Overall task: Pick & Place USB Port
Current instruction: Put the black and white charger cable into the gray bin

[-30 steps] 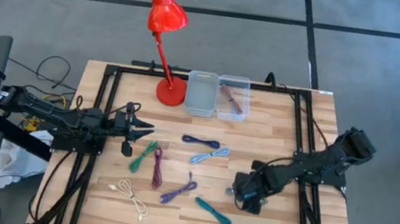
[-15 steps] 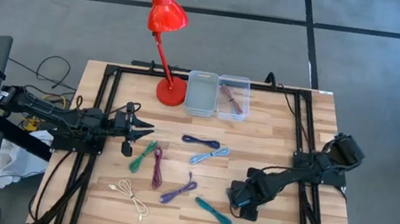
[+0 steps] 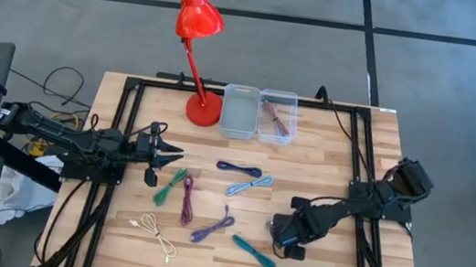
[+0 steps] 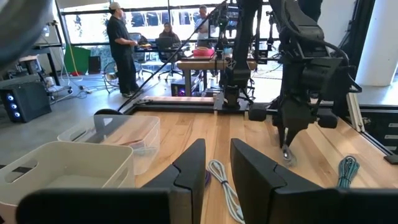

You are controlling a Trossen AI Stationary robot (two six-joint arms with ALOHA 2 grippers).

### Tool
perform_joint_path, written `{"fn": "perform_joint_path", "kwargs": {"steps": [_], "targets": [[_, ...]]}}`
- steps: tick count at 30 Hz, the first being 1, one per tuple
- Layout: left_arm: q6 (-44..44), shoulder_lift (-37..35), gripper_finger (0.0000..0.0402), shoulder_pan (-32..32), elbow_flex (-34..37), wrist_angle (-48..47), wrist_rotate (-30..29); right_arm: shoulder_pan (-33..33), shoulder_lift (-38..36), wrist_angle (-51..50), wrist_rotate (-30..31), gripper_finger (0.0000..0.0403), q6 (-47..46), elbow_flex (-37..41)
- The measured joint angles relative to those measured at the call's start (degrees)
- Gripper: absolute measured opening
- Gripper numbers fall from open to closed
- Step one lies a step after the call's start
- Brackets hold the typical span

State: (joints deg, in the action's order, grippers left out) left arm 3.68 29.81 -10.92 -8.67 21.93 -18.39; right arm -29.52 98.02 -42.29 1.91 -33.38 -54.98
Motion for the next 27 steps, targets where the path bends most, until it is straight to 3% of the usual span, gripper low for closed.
{"fn": "perform_joint_path", "kwargs": {"steps": [6,13,27], "targets": [[-4.20,0.38,0.0076,0.07,0.00,0.26,0.00,0.13,-2.59,1.34,7.38,0.0012,1.10,0.02],[-4.16,3.84,0.0076,0.07,-0.02,3.77,0.19,3.02,-4.51,12.13,14.90,0.0010,7.74,-0.05],[-4.96,16.71,0.0130,0.13,-1.75,12.63,1.07,12.81,-4.60,30.77,16.71,0.0009,24.24,-0.05]]}}
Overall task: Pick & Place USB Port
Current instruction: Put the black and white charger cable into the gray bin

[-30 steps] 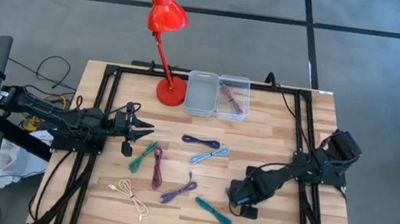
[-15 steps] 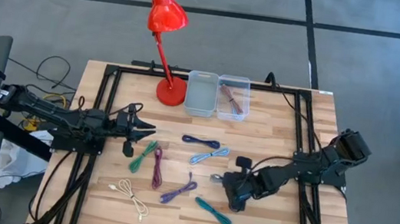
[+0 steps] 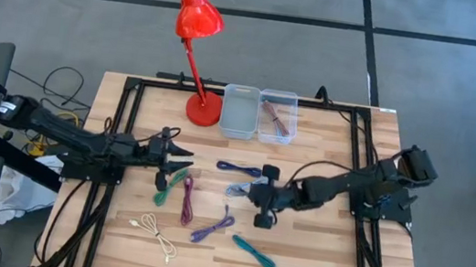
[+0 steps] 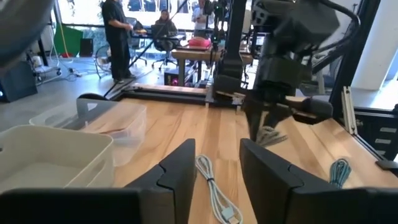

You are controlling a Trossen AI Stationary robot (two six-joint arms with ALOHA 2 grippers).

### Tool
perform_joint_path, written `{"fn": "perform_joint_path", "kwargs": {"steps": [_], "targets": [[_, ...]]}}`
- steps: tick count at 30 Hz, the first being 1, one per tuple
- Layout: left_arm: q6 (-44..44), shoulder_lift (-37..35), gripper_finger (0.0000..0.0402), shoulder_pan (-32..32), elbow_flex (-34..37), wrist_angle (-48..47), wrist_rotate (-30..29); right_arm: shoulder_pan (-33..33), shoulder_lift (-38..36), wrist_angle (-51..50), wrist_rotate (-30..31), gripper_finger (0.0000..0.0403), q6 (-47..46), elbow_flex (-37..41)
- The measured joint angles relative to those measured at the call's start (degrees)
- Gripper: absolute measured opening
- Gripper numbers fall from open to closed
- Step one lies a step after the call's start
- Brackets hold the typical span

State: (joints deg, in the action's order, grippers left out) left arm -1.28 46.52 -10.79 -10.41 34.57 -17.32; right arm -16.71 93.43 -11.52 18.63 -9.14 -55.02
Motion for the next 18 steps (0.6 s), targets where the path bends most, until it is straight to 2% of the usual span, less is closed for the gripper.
{"fn": "perform_joint_path", "kwargs": {"steps": [5,11,18], "targets": [[1.49,6.59,0.0131,2.41,-5.69,0.17,4.17,2.41,-0.07,3.59,1.84,0.0009,2.76,0.00],[2.80,16.04,0.0118,9.07,-10.85,-0.01,9.07,3.53,-0.07,4.88,5.41,0.0009,5.50,0.00],[2.30,22.76,0.0110,15.41,-14.30,0.67,21.27,5.75,-0.07,5.90,6.98,0.0009,8.15,0.00]]}}
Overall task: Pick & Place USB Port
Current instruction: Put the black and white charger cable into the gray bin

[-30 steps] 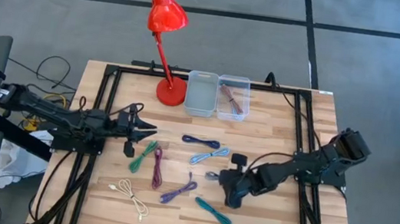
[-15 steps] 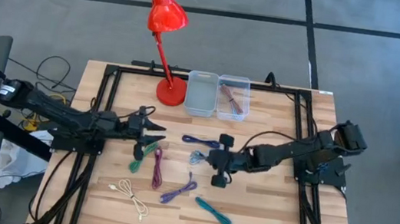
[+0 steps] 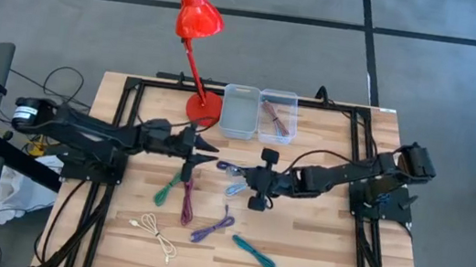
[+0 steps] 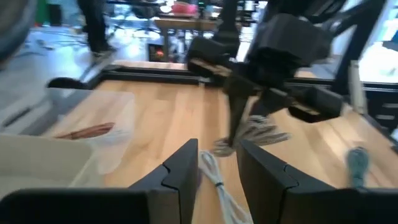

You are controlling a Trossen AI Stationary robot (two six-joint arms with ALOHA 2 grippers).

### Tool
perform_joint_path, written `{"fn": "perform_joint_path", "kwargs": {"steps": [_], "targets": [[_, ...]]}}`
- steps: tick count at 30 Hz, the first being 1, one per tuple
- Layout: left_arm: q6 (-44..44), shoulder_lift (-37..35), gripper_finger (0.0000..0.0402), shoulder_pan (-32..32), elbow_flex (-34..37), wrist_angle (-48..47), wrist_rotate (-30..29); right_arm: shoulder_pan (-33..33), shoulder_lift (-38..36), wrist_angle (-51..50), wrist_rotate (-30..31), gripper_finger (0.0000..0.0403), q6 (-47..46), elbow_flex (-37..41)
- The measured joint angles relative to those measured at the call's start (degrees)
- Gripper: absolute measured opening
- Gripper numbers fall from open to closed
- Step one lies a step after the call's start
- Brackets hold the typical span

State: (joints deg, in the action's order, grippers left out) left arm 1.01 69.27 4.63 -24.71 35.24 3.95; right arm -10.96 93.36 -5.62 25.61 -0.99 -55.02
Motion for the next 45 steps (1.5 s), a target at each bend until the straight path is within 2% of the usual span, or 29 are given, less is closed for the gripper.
{"fn": "perform_joint_path", "kwargs": {"steps": [9,18,22,28,33,45], "targets": [[0.18,3.43,0.0113,0.28,-4.01,1.30,3.11,2.96,-0.54,6.68,0.02,0.0009,4.04,-0.02],[0.02,3.65,0.0132,0.28,-4.10,1.76,4.15,4.39,-1.28,11.51,-0.20,0.0009,5.78,-0.03],[0.01,3.65,0.0133,0.28,-4.10,2.94,4.26,4.67,-1.31,16.06,-2.40,0.0009,7.44,-0.05],[-0.04,3.65,0.0133,0.24,-4.35,3.84,4.95,5.59,-1.27,17.85,-3.47,0.0009,7.52,-0.04],[-0.46,3.65,0.0132,0.19,-5.15,4.22,5.11,6.30,-1.27,18.92,-7.39,0.0009,7.15,-0.04],[-0.45,3.65,0.0131,0.22,-5.46,5.13,4.94,6.34,-1.27,20.95,-7.75,0.0009,7.39,-0.04]]}}
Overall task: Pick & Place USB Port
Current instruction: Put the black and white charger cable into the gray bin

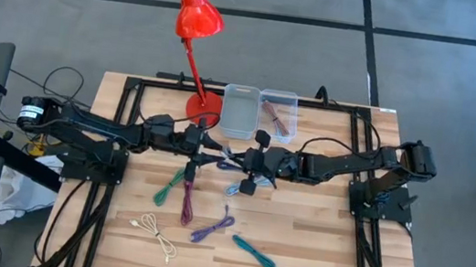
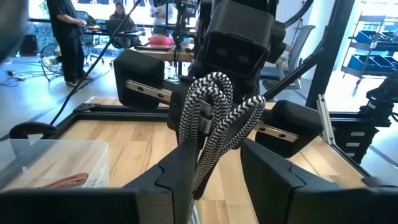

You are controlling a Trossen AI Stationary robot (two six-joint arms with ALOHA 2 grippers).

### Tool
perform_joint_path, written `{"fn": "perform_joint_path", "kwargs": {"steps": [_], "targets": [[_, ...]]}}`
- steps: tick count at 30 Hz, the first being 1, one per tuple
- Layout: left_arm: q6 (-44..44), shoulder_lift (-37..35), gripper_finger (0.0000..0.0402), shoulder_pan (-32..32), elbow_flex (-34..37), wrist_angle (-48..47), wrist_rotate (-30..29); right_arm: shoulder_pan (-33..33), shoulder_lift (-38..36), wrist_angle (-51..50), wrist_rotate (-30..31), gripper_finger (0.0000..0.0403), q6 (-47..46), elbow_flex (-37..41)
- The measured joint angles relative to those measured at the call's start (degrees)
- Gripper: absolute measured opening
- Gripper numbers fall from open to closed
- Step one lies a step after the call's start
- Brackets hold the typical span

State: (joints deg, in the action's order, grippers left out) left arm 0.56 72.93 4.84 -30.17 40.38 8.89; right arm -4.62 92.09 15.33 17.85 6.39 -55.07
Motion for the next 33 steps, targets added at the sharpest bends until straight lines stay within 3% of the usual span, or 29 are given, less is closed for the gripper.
{"fn": "perform_joint_path", "kwargs": {"steps": [7,15,20,33], "targets": [[-1.04,0.00,0.0121,0.00,0.00,0.01,-0.77,-0.01,0.00,1.10,-0.03,0.0009,0.04,0.00],[-0.90,0.00,0.0014,0.00,0.00,0.03,-2.83,-0.01,0.00,1.13,-0.03,0.0009,0.04,0.00],[-0.86,0.00,0.0012,0.00,0.00,0.03,-2.87,-0.02,0.02,0.98,-0.03,0.0010,0.12,0.00],[0.69,0.00,0.0006,8.19,0.02,0.01,-1.64,-0.91,-1.60,-9.46,-0.02,0.0133,0.20,0.03]]}}
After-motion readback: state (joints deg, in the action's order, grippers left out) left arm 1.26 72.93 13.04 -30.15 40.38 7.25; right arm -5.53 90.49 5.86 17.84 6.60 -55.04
